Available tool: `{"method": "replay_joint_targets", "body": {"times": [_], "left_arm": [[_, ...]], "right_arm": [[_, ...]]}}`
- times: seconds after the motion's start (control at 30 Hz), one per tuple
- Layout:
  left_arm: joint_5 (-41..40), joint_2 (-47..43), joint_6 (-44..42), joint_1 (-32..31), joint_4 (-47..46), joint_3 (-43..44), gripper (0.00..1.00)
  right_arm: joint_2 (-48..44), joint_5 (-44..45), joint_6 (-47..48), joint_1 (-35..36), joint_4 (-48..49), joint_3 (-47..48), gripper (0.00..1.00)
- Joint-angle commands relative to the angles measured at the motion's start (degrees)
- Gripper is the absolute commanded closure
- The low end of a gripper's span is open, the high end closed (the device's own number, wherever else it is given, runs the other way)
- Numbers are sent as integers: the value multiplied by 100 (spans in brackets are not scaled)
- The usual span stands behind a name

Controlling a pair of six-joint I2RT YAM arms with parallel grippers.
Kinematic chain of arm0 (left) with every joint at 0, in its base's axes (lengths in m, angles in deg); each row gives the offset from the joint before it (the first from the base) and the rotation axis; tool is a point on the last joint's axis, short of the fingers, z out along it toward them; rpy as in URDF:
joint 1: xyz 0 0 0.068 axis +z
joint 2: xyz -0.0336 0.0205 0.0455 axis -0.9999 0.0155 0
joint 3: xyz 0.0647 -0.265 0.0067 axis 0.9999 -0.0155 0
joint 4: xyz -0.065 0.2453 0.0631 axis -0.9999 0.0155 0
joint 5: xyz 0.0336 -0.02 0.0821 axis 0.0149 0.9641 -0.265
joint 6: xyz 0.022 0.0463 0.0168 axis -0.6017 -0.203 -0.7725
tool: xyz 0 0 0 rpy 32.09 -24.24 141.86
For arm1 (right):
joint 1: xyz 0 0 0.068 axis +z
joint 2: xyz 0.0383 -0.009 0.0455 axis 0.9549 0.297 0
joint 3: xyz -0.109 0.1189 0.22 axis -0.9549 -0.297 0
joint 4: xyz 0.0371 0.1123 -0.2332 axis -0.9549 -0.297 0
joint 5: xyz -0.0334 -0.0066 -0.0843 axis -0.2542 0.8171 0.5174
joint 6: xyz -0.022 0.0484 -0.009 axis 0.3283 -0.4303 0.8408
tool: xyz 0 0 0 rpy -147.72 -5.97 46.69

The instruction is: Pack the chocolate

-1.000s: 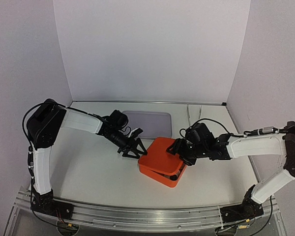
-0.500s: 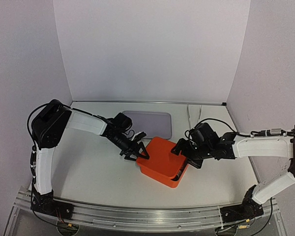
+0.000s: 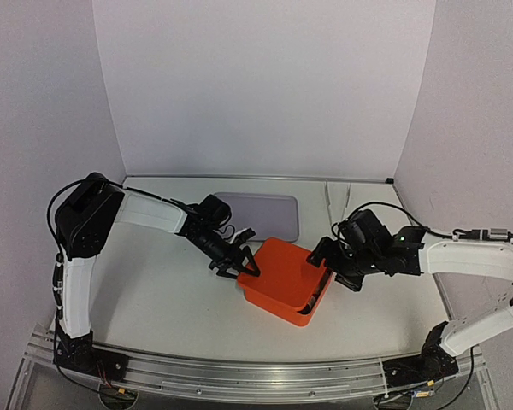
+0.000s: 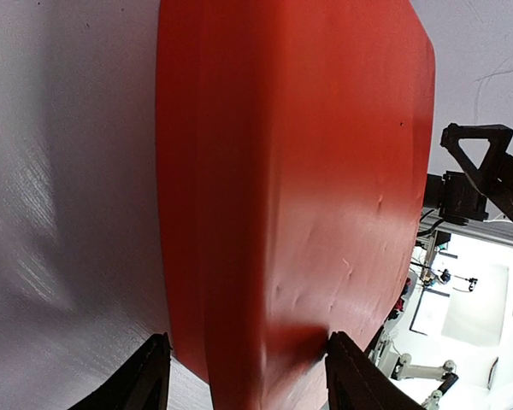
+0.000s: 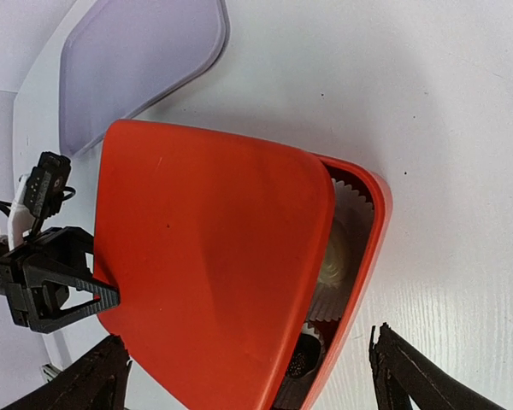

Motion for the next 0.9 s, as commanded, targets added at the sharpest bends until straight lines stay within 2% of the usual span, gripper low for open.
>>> {"method": "replay_joint_targets", "body": {"times": [0.0, 0.23, 0.53, 0.87], "left_arm": [[-149, -20, -101, -34, 149, 257, 39], [-335, -25, -68, -34, 242, 515, 30], [-515, 16, -116, -34, 394, 650, 30], [-1103, -485, -70, -34, 556, 205, 33]], "right_arm": [[118, 216, 10, -5, -176, 67, 3], [925, -174, 238, -253, 24, 449, 2], [1609, -825, 469, -487, 771, 646, 2], [2492, -1559, 1022, -611, 830, 1529, 4]]}}
